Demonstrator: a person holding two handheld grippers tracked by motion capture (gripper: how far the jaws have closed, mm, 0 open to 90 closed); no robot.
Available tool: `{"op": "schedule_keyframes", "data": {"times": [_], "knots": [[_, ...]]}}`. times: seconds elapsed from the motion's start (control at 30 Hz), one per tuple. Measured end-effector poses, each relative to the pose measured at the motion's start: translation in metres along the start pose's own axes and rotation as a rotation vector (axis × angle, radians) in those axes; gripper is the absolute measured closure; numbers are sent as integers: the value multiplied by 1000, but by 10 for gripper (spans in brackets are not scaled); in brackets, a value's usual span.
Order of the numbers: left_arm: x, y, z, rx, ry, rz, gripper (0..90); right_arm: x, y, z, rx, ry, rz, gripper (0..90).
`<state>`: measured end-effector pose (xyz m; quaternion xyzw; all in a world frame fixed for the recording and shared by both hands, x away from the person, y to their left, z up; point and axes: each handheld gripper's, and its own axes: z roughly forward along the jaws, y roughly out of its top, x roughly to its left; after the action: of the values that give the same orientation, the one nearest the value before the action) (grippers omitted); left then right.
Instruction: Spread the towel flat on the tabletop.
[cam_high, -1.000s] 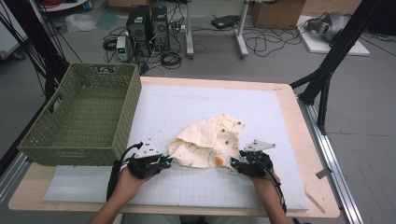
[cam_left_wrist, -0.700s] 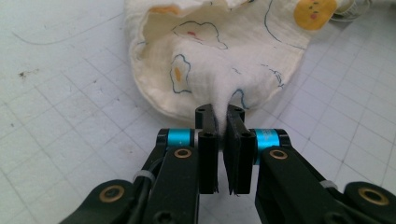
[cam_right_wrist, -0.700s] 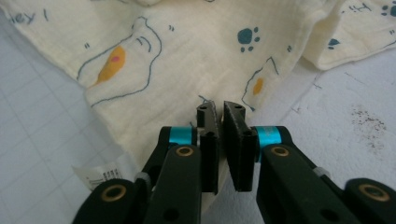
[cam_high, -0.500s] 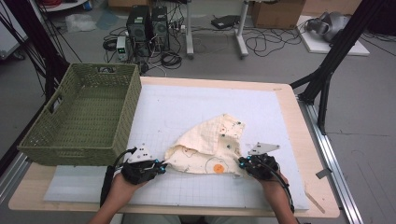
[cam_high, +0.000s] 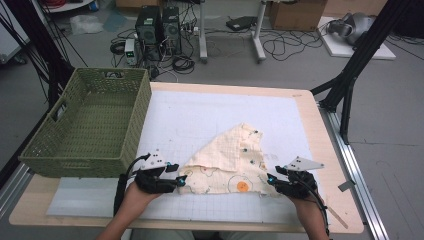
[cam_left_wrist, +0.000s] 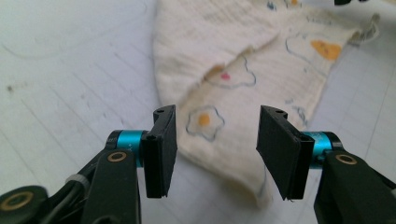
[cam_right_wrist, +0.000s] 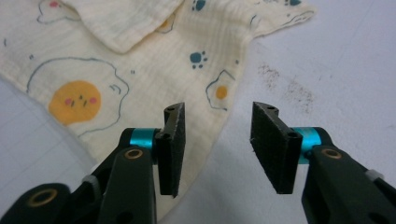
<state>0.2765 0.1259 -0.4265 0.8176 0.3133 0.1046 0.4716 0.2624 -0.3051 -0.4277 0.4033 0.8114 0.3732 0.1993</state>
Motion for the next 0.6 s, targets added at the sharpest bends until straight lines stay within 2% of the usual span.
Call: {"op": "schedule_keyframes", "data": {"times": [0.17,0.27,0.33,0.53,0.6], "knots": [[2,26,20,-19,-5,35,447,-1,1,1,-20,-28,15,434],[-3,42,37,-2,12,78,434,-1,1,2,-32,-46,28,428],[-6,51,47,2,5,97,421,-1,1,3,-33,-46,30,416],[-14,61,73,14,-3,160,429,-5,-2,1,-30,-63,45,402],[-16,62,80,24,-8,175,466,-7,-3,0,-31,-69,48,400]]}}
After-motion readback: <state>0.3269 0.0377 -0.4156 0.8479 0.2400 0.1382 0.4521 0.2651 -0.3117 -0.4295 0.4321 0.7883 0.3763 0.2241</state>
